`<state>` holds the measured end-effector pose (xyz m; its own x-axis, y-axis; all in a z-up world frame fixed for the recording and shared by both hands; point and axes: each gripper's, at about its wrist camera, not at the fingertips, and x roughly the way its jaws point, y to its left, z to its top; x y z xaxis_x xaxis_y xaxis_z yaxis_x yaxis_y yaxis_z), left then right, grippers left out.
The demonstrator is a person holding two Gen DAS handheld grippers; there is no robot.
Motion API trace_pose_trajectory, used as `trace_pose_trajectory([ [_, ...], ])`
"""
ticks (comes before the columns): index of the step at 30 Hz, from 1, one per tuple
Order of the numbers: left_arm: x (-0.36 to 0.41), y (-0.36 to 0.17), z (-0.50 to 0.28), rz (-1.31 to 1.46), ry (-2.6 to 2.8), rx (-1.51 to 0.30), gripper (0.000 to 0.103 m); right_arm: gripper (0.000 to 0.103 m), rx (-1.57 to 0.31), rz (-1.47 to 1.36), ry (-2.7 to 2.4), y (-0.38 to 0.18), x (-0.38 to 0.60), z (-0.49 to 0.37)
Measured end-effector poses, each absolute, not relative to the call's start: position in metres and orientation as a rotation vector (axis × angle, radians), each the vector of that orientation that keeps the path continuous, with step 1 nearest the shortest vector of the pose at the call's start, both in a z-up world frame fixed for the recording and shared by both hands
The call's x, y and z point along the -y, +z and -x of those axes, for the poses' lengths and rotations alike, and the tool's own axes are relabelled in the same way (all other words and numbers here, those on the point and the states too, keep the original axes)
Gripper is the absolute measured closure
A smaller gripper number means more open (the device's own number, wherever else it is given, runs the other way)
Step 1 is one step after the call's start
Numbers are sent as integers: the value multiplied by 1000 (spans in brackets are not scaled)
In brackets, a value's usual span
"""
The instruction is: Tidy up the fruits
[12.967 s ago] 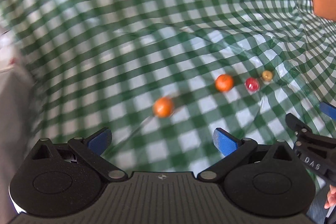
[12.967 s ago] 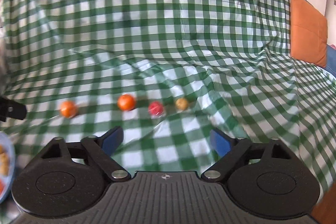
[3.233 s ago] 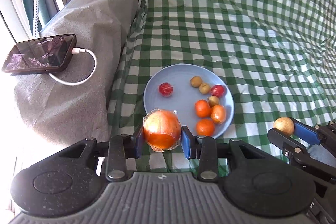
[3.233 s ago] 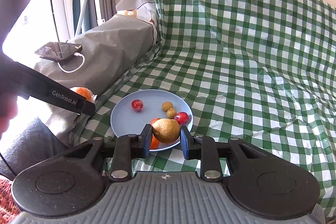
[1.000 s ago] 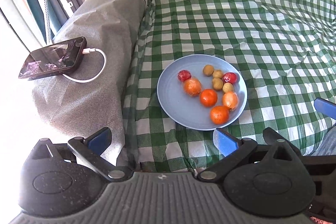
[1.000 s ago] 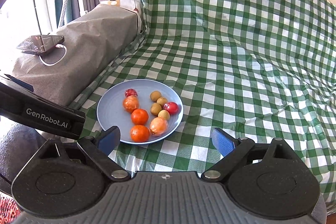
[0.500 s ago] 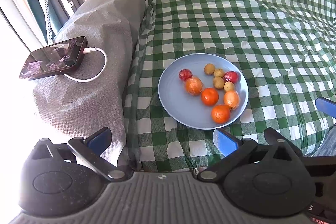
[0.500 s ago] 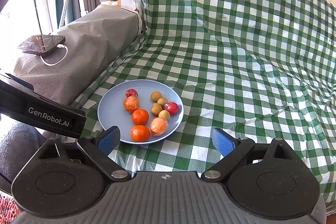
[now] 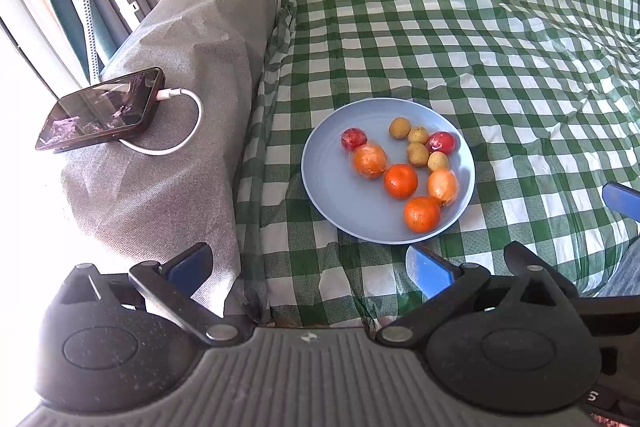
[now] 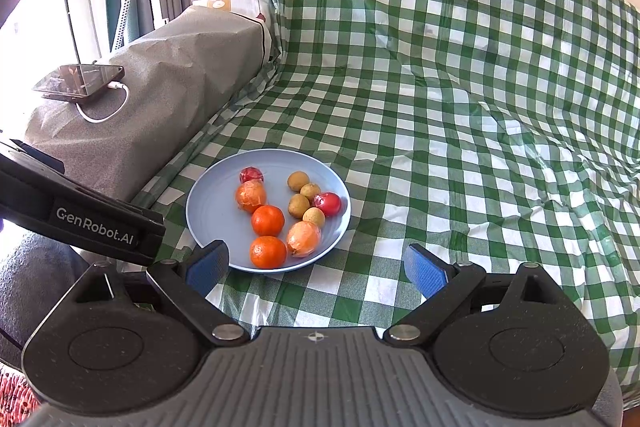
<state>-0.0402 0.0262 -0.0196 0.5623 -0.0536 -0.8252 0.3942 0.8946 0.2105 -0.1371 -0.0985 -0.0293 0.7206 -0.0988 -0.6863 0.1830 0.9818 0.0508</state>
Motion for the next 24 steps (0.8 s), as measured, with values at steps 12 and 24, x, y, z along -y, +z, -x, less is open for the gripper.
trace_pose_trajectory([
  [12, -27, -20, 40, -401, -271, -943, 0, 8, -751, -119, -158, -30, 98, 137],
  [24, -27, -21, 39, -406, -271, -945, 0, 8, -753, -115, -156, -30, 97, 137],
])
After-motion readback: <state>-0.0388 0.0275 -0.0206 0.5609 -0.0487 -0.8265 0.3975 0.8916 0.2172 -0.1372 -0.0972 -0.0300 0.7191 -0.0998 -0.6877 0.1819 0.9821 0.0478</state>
